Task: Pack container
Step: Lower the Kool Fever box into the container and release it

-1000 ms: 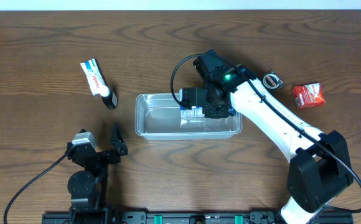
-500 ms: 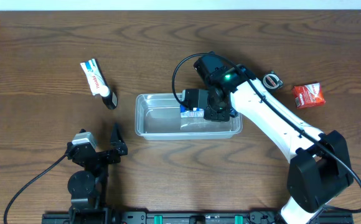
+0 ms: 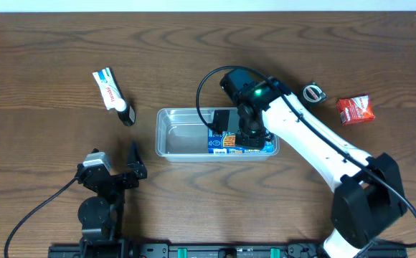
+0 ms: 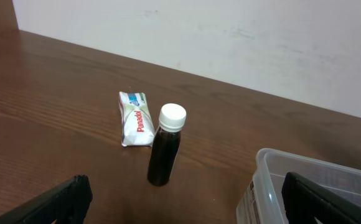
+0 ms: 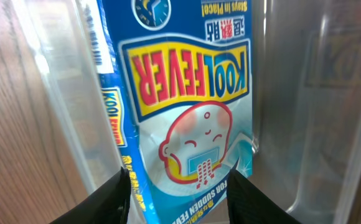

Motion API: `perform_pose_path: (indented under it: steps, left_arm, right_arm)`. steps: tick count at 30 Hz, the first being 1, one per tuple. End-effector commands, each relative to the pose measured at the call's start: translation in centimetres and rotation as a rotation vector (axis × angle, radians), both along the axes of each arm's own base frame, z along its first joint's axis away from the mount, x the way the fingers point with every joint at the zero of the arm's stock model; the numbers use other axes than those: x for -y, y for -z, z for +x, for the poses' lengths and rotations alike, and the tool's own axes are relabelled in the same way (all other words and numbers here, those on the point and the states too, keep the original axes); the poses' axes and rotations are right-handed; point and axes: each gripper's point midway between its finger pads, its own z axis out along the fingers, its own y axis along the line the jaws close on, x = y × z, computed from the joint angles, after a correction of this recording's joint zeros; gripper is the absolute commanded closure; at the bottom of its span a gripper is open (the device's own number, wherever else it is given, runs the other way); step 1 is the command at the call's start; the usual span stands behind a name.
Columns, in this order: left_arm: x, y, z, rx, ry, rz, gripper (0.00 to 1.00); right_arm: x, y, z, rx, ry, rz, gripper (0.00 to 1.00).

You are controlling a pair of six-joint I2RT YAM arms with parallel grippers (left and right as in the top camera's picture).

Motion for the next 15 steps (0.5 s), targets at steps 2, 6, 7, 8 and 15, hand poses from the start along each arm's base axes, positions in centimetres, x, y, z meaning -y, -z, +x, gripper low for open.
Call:
perform_pose_path:
  steps: [2,6,7,8,15]
  left_arm:
    - [-0.3,2.0,0.0,-0.051,-0.011,0.01,0.02]
    - [-0.3,2.0,0.0,-0.051,-0.011,0.01,0.02]
    - [-0.3,2.0,0.0,-0.051,-0.011,0.01,0.02]
    - [-0.3,2.0,0.0,-0.051,-0.011,0.01,0.02]
    - [-0.3,2.0,0.0,-0.051,-0.011,0.01,0.02]
  right_arm:
    - [-1.2,-3.3,0.5,0.083,0.044,0.079,0.52]
    - [-2.3,-5.6,2.1,0.151,0.14,0.154,0.44]
    - [-2.6,-6.0,2.5,0.163,0.166,0.173,0.42]
    - [-2.9,-6.3,2.8,0.171,0.189,0.193,0.41]
    - [-4.9,-6.3,1.5,0.061,0.254,0.31,0.29]
